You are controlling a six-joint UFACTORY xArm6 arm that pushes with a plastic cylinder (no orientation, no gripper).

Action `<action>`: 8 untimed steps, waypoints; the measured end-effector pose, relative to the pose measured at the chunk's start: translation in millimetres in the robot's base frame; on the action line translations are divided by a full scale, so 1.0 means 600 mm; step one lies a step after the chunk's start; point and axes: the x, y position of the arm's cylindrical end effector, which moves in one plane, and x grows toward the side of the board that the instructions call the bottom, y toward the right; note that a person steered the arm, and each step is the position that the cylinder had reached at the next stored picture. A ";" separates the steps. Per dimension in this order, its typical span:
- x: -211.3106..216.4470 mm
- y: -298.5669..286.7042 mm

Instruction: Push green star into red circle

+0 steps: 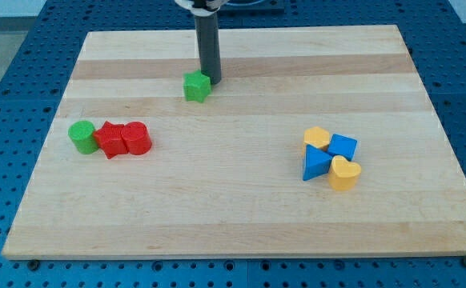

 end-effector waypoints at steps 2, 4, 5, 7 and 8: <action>0.023 -0.097; 0.069 -0.097; 0.071 -0.068; 0.100 -0.037; 0.152 -0.043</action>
